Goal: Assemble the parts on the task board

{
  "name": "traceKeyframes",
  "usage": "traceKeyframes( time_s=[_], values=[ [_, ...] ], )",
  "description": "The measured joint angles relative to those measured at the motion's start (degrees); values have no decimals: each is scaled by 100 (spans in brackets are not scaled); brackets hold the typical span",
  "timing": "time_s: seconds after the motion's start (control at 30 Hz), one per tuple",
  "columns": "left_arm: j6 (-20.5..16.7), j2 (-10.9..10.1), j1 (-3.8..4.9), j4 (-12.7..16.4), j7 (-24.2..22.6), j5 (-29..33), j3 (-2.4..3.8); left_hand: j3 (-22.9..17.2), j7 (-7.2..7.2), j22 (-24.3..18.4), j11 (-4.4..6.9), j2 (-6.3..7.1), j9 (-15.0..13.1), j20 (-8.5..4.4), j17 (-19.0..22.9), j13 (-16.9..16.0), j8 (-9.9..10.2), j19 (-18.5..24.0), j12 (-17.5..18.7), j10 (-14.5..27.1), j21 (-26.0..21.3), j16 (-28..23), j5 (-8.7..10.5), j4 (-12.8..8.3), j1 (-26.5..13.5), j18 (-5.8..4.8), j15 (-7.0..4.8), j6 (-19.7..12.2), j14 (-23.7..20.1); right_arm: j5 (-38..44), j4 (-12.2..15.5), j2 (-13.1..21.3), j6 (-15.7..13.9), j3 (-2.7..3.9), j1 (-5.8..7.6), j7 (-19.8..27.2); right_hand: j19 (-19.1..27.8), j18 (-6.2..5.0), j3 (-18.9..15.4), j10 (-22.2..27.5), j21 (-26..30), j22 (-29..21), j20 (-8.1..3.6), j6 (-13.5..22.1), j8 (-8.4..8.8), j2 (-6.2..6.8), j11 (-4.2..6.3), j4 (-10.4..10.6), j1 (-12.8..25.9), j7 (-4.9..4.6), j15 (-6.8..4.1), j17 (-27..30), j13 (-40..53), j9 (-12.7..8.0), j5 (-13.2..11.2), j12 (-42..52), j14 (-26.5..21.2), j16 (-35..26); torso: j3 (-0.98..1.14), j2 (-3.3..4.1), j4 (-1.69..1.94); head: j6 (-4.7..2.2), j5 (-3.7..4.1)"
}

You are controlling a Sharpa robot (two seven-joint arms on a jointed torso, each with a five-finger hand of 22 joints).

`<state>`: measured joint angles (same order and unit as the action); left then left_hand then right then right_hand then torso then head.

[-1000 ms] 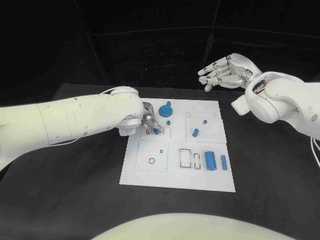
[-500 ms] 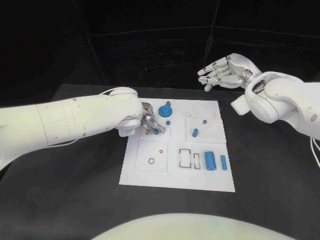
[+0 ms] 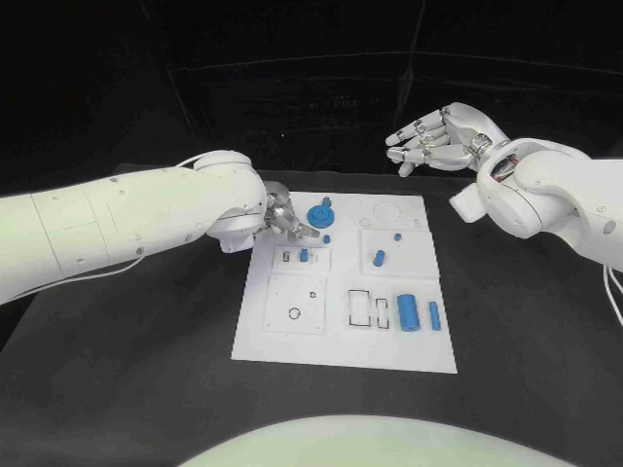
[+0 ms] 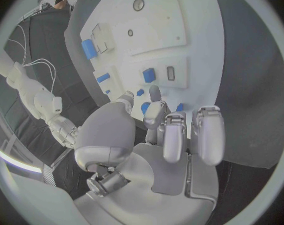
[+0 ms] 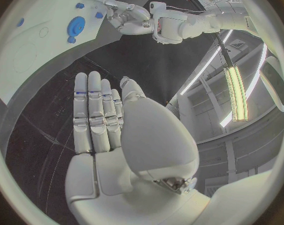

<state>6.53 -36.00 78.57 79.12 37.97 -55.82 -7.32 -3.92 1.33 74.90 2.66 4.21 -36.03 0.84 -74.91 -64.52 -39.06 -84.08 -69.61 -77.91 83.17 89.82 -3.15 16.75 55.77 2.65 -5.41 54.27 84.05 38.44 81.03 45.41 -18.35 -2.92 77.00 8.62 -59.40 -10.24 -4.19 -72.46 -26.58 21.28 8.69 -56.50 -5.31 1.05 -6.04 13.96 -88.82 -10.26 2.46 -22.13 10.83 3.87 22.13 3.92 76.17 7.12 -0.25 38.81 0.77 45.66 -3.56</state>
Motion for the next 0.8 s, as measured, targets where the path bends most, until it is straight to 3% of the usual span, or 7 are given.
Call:
traceKeyframes(
  time_s=[0.07,0.17,0.33,0.6,0.8],
  values=[
    [5,-61,75,39,14,-6,96,113,40,0,-32,-21,40,0,0,96,93,0,92,81,-62,0,0,-2,-21,0,0,-131,0,0,-38,-7,-1,0,0,6,0,0,0,0,0,0,0,0,0,2,0,0,2,0,0,0,0,0,0,0,0,0,0,-3,1,-15,4],
    [38,-123,209,19,38,-13,170,222,107,3,-103,-100,124,0,0,239,225,0,218,191,-148,0,0,-16,109,0,0,-255,0,-1,-86,-13,-3,0,0,12,0,0,0,0,0,-5,0,0,0,31,0,0,31,0,0,0,0,0,0,0,0,0,0,-4,1,-35,5],
    [146,-109,364,-282,71,-10,223,361,215,4,-184,-196,308,51,0,398,463,10,328,310,-213,0,0,-15,348,0,73,-423,-9,-1,-128,-27,-5,0,0,17,0,0,0,0,0,-5,0,0,0,31,0,0,31,0,0,0,1,0,0,0,0,1,1,-3,7,-78,-9],
    [386,232,392,-973,84,10,206,519,235,4,-215,-291,454,90,0,454,630,9,369,340,-240,0,0,-15,494,0,114,-443,-9,-2,-143,-60,-5,-1,-1,22,0,0,0,0,0,-5,0,0,0,31,0,0,31,0,0,-1,1,0,0,0,0,1,-1,16,7,-131,-31],
    [646,555,295,-1573,38,16,160,566,235,4,-256,-340,518,90,0,513,685,9,414,381,-280,0,0,-16,542,0,114,-443,-9,-2,-144,-69,-5,-1,-1,23,0,0,17,0,0,-5,0,0,0,31,0,17,31,0,0,-1,-4,0,0,0,0,1,-8,27,-8,-143,-61]
  ],
)
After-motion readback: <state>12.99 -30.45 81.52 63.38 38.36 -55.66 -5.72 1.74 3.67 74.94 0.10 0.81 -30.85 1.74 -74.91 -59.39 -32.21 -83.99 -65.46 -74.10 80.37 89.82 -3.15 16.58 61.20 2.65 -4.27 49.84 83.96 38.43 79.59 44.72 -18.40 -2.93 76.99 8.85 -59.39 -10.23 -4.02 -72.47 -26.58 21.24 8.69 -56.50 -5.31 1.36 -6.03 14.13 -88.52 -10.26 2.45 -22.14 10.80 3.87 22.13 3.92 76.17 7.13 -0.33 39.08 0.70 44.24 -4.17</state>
